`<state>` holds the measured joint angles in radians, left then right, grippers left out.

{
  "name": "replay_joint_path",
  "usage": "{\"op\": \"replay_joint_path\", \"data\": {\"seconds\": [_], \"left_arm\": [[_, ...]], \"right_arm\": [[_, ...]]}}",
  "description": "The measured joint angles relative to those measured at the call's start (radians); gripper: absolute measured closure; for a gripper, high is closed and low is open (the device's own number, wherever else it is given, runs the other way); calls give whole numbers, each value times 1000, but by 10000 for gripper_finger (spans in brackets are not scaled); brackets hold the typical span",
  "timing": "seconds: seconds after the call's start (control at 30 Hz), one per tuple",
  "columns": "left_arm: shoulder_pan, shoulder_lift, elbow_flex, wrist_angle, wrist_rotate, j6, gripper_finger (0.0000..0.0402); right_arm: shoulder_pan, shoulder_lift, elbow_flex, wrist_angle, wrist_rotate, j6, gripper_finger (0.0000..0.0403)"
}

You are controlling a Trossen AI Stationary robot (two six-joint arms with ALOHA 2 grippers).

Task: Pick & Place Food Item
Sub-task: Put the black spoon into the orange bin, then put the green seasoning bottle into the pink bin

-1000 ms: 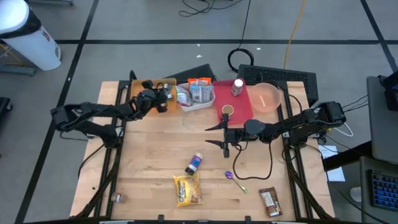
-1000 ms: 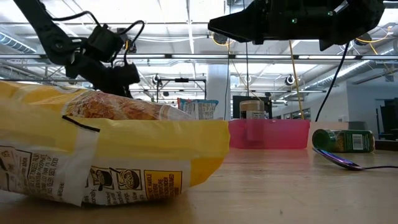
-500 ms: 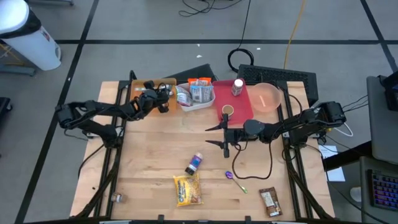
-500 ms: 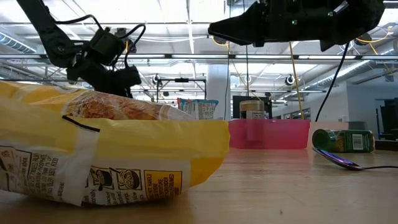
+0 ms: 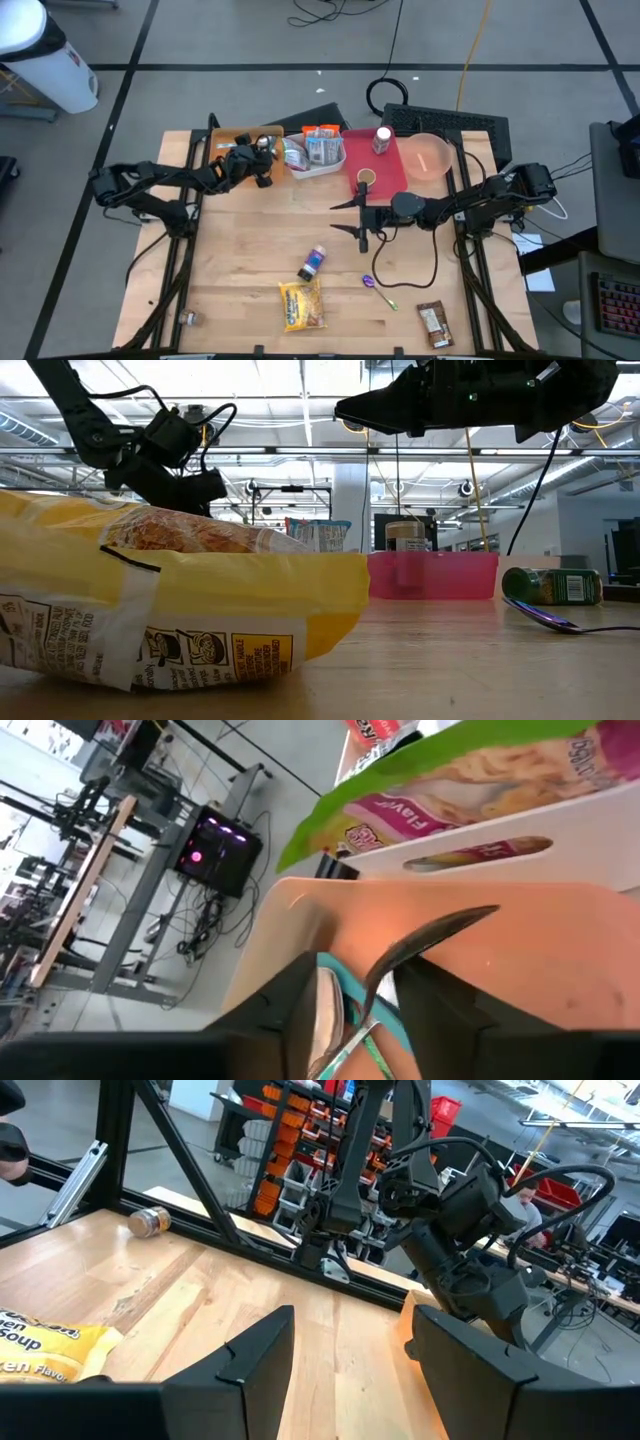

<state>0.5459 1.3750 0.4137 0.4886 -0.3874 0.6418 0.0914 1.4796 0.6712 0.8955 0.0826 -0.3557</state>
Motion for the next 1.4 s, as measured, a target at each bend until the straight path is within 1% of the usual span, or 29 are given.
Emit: {"op": "replay_joint_path", "data": {"seconds": [0.2,0.33,0.4,0.5,0.63,0.73,1.0,1.23,1.4], "left_arm": [[-19,-24,0,-5,-1,-5,209],[-39,-63,0,-35,-7,-15,186],[-50,-98,3,-53,-15,-27,179],[-77,-161,26,-139,-20,-61,175],[-132,-266,98,-236,-4,-145,174],[-186,-338,158,-302,55,-200,174],[-336,-494,286,-301,213,-388,174],[-432,-608,307,-266,396,-575,174],[-482,-625,307,-263,504,-601,174]], "right_arm": [[0,0,0,0,0,0,206],[0,0,0,0,0,0,206],[0,0,0,0,0,0,206],[0,0,0,0,0,0,206],[0,0,0,5,0,-2,206],[0,0,0,5,0,-3,206],[0,0,0,4,-5,27,206],[0,0,0,3,-5,37,206],[0,0,0,4,-5,37,206]]}}
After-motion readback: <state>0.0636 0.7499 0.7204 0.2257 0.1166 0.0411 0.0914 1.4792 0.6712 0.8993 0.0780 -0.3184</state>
